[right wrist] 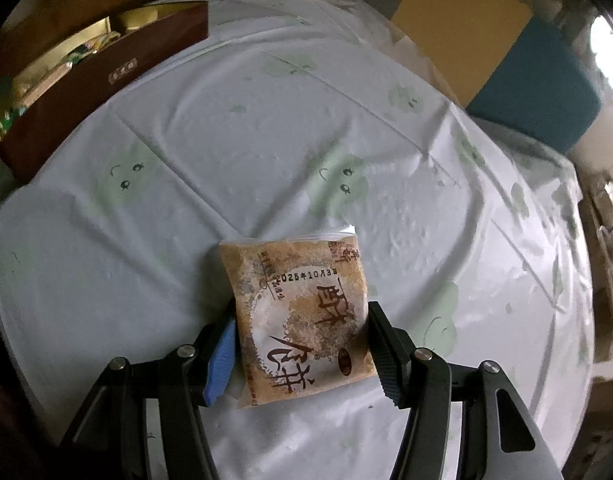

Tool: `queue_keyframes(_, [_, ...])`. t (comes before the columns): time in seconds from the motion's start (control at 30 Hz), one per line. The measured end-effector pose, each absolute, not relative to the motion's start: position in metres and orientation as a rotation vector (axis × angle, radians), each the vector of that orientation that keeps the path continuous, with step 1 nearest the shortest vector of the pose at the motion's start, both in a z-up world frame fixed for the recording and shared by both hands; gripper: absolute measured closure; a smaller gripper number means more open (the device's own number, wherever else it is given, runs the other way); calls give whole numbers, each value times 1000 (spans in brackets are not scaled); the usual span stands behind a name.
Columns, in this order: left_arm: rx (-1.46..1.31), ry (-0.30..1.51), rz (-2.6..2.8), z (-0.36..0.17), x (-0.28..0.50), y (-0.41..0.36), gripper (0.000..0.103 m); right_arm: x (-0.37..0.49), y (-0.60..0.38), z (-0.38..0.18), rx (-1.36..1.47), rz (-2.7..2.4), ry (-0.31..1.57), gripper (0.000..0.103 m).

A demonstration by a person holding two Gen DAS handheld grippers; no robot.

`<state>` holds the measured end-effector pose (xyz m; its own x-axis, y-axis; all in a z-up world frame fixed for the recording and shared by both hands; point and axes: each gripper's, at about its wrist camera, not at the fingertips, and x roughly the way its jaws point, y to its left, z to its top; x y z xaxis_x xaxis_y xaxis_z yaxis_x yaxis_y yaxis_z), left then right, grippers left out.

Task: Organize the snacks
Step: 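Carry the pastry bag over the gold tray and open the right gripper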

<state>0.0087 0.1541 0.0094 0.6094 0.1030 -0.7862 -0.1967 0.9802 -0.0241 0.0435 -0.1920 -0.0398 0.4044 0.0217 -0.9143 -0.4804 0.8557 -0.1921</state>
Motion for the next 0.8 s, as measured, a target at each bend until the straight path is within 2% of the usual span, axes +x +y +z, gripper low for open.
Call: queue_keyframes(0.8, [-123,851,128,20,-11,151,45,44,-194,-41,-436,299,1120,43])
